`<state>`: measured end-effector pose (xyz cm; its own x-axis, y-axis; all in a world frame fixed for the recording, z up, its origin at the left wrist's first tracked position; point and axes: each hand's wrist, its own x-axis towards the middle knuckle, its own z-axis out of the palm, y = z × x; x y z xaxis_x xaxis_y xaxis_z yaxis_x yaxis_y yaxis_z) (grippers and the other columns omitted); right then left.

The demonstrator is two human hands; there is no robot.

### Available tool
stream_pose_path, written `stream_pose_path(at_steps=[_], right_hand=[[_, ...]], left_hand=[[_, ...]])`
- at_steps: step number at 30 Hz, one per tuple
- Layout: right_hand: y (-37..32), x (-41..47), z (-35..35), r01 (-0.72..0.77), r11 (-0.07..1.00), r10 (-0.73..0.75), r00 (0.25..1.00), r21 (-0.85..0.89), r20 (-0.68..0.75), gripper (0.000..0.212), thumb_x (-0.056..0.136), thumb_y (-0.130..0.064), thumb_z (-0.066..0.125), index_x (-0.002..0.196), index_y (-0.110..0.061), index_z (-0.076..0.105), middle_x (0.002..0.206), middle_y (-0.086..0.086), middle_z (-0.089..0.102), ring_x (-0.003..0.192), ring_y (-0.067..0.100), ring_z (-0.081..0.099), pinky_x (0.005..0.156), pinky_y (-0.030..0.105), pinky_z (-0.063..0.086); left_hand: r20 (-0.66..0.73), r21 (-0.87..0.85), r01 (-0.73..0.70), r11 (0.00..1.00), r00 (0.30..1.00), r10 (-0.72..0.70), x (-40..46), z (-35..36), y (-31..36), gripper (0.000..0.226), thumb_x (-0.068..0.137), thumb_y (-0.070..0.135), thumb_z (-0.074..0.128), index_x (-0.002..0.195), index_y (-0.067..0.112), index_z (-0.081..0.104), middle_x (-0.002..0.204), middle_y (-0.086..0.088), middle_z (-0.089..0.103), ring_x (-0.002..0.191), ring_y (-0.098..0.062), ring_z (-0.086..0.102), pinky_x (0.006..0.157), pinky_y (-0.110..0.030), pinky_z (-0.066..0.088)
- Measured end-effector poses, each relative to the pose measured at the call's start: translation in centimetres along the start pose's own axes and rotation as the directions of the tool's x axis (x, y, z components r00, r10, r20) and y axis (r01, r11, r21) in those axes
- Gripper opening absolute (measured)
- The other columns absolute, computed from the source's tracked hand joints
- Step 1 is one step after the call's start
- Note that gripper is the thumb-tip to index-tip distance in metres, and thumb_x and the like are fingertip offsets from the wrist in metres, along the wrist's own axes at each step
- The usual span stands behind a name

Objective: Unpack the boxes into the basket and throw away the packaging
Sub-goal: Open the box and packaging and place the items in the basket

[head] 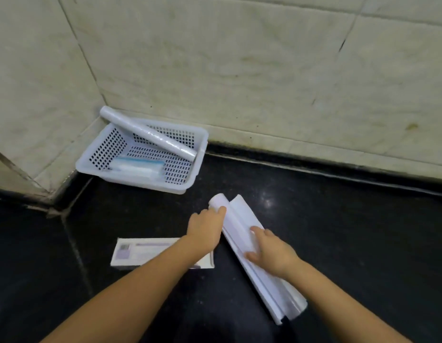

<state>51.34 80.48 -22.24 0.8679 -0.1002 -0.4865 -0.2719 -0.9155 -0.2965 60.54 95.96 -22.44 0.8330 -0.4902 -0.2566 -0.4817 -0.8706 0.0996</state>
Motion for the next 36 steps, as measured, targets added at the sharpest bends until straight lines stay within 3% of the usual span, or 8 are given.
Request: stream_pose_path(at_steps=[6, 11, 17, 22, 25, 29, 34, 36], right_hand=[[1.1, -1.0, 1.7, -0.006, 0.993, 0.008, 1.000, 0.120, -0.017, 0.068, 0.087, -0.041, 0.053, 0.142, -0.020, 0.020, 0.127, 0.011, 0.045, 0.113, 0.030, 0.049, 0.087, 0.039, 0.047], [2.8, 0.2, 0.8, -0.010, 0.957, 0.043, 0.993, 0.291, -0.107, 0.058, 0.087, -0.037, 0.054, 0.137, -0.019, 0.029, 0.124, 0.011, 0.044, 0.110, 0.028, 0.048, 0.086, 0.035, 0.043], [2.5, 3.5, -2.4, 0.100, 0.886, 0.046, 0.953, 0.454, -0.300, 0.057, 0.080, -0.027, 0.060, 0.131, -0.021, 0.034, 0.113, 0.005, 0.045, 0.089, 0.017, 0.049, 0.062, 0.022, 0.041], [-1.1, 6.3, -5.2, 0.262, 0.880, -0.083, 0.906, 0.396, -0.415, 0.059, 0.078, -0.025, 0.062, 0.131, -0.025, 0.035, 0.108, 0.001, 0.044, 0.086, 0.012, 0.048, 0.061, 0.013, 0.035], [-4.4, 7.9, -7.9, 0.351, 0.886, -0.192, 0.872, 0.303, -0.449, 0.062, 0.080, -0.025, 0.062, 0.135, -0.025, 0.034, 0.111, 0.002, 0.046, 0.092, 0.017, 0.048, 0.068, 0.022, 0.038], [-10.4, 11.0, -12.4, 0.490, 0.858, -0.353, 0.781, 0.153, -0.516, 0.060, 0.083, -0.022, 0.060, 0.138, -0.020, 0.036, 0.124, 0.008, 0.054, 0.109, 0.027, 0.052, 0.086, 0.040, 0.045], [-20.1, 17.4, -14.1, 0.535, 0.845, -0.477, 0.766, 0.015, -0.431, 0.064, 0.087, -0.026, 0.057, 0.143, -0.024, 0.026, 0.125, 0.016, 0.048, 0.108, 0.033, 0.051, 0.086, 0.040, 0.043], [-23.3, 20.0, -13.0, 0.510, 0.858, -0.494, 0.782, -0.063, -0.380, 0.065, 0.089, -0.025, 0.055, 0.145, -0.020, 0.023, 0.129, 0.020, 0.046, 0.113, 0.036, 0.046, 0.091, 0.043, 0.042]], left_hand=[[0.017, 0.189, -0.193, 0.963, 0.981, 0.193, -0.4, 0.8, -0.1, 0.020, 0.092, 0.012, 0.043, 0.107, 0.010, 0.056, 0.115, -0.011, 0.050, 0.106, -0.028, 0.049, 0.071, -0.033, 0.032], [-0.255, 0.244, -0.239, 0.940, 0.919, 0.300, -1.8, -2.1, -1.3, 0.013, 0.066, 0.005, 0.074, 0.065, 0.009, 0.062, 0.075, -0.007, 0.058, 0.067, -0.022, 0.056, 0.049, -0.030, 0.040], [-0.287, 0.273, -0.086, 0.958, 0.943, 0.166, -4.7, -2.2, -8.6, 0.017, 0.089, 0.021, 0.054, 0.100, 0.014, 0.064, 0.115, -0.005, 0.053, 0.101, -0.021, 0.049, 0.078, -0.031, 0.041], [-0.008, 0.168, -0.059, 0.984, 0.998, 0.061, -5.8, -1.8, -13.1, 0.028, 0.092, 0.038, 0.045, 0.108, 0.024, 0.063, 0.120, 0.002, 0.056, 0.113, -0.018, 0.046, 0.095, -0.036, 0.036], [-0.158, -0.138, -0.063, 0.988, 0.987, 0.040, -5.0, -2.8, -15.1, 0.032, 0.087, 0.050, 0.051, 0.109, 0.030, 0.061, 0.111, 0.009, 0.058, 0.104, -0.009, 0.050, 0.093, -0.031, 0.040], [-0.454, -0.123, -0.051, 0.991, 0.891, -0.011, -2.1, -4.5, -18.3, 0.029, 0.089, 0.036, 0.054, 0.112, 0.020, 0.062, 0.107, 0.000, 0.061, 0.099, -0.017, 0.056, 0.087, -0.032, 0.045], [-0.298, -0.069, 0.054, 0.996, 0.952, -0.072, 1.2, -3.1, -21.7, 0.042, 0.094, 0.046, 0.038, 0.119, 0.018, 0.056, 0.119, -0.001, 0.058, 0.116, -0.021, 0.048, 0.112, -0.038, 0.022], [-0.348, -0.037, 0.025, 0.999, 0.937, -0.036, 1.4, -2.3, -22.2, 0.046, 0.092, 0.049, 0.036, 0.112, 0.015, 0.060, 0.110, -0.005, 0.063, 0.108, -0.025, 0.055, 0.111, -0.041, 0.026]])
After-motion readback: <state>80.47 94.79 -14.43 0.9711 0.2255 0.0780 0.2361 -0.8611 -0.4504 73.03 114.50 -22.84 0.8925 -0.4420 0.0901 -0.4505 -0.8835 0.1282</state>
